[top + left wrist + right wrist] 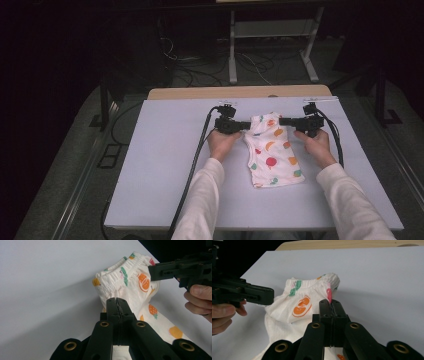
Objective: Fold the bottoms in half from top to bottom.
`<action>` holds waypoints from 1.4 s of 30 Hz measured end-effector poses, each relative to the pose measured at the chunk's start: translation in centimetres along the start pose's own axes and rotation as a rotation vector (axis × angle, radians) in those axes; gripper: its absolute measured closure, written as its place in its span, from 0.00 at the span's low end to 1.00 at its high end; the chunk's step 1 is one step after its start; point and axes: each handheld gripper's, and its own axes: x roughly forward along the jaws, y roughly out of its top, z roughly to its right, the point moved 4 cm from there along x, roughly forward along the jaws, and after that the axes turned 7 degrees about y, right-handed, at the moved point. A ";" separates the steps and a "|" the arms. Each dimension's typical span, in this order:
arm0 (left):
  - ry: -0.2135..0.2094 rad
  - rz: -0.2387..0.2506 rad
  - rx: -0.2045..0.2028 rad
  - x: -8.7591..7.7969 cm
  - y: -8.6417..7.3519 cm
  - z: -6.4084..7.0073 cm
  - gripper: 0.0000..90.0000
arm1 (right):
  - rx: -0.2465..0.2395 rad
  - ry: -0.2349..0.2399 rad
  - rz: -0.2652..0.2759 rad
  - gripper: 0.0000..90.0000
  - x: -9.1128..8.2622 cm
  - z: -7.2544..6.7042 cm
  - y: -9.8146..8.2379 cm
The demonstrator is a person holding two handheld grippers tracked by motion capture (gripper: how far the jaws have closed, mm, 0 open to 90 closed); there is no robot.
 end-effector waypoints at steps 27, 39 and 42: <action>-0.043 0.041 -0.004 -1.5 -1.3 1.5 0.98 | -0.006 0.016 0.037 0.97 -1.6 -1.3 -1.3; -0.070 0.053 0.004 -2.1 -1.8 2.6 0.98 | -0.005 0.000 0.049 0.97 -2.9 -1.8 -2.3; -0.081 0.053 0.010 -2.1 -1.8 2.9 0.98 | -0.009 0.003 0.054 0.97 -3.3 -2.0 -2.5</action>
